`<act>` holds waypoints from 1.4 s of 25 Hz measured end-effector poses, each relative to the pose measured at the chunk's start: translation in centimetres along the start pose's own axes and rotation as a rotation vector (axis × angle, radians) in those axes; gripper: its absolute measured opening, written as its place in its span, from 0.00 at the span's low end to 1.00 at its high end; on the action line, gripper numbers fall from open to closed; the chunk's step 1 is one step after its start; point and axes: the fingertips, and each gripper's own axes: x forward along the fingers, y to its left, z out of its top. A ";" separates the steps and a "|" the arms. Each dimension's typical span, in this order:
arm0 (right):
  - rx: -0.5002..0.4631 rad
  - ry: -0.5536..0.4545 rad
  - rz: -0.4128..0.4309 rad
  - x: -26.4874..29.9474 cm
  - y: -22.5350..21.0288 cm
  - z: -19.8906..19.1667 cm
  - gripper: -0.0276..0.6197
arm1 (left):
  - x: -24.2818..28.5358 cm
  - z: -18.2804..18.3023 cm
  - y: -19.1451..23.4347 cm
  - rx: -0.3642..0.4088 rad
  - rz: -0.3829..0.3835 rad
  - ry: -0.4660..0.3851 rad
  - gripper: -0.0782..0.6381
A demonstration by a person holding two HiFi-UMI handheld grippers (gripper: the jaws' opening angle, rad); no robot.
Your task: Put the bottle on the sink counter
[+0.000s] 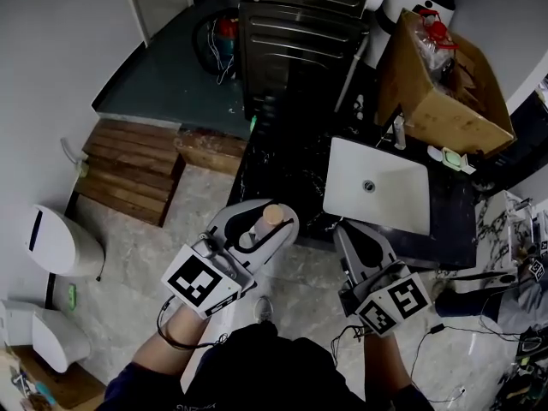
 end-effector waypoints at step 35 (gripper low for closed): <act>0.040 0.064 0.089 12.9 -13.2 -0.7 0.08 | 12.4 -2.9 13.7 -0.024 0.081 0.033 0.30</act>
